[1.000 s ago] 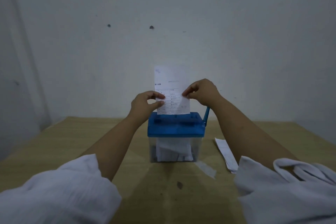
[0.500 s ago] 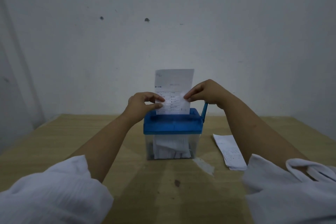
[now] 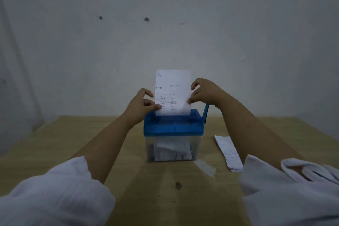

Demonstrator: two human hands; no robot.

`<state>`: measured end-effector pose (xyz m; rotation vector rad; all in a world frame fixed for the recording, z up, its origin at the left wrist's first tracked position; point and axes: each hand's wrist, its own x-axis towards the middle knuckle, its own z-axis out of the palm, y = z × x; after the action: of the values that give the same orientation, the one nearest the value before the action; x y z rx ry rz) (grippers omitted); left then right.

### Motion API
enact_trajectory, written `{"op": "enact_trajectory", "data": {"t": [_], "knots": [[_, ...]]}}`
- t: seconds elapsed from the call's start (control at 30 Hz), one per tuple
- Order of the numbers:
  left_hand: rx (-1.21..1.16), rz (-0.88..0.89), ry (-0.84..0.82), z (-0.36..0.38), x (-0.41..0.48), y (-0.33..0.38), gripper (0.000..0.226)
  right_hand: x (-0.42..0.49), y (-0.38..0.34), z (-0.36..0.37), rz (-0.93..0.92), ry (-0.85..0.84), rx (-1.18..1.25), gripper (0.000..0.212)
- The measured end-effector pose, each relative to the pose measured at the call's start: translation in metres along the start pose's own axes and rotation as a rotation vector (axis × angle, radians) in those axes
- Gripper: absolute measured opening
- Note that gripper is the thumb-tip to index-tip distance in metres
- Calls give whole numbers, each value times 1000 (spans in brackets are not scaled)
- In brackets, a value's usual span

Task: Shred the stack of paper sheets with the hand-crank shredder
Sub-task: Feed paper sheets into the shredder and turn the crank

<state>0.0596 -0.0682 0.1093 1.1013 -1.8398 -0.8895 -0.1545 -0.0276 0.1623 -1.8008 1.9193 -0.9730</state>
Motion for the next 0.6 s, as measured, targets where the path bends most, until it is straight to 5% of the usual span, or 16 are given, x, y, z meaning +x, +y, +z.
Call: {"op": "enact_trajectory", "data": {"t": [0.13, 0.23, 0.33, 0.43, 0.5, 0.6], "knots": [[519, 394, 409, 24, -12, -1, 39, 3, -1, 2, -6, -20, -13, 40], [721, 737, 308, 50, -27, 1, 39, 6, -2, 4, -28, -29, -8, 39], [869, 460, -29, 64, -33, 1, 71, 5, -3, 6, -52, -55, -30, 37], [1010, 282, -129, 70, -31, -1, 77, 8, 4, 7, -60, -14, -150, 24], [1057, 304, -101, 71, -32, -1, 77, 8, 16, 7, -94, 141, -232, 15], [1095, 318, -54, 71, -32, -4, 75, -12, 38, 13, -171, 506, 72, 35]]}}
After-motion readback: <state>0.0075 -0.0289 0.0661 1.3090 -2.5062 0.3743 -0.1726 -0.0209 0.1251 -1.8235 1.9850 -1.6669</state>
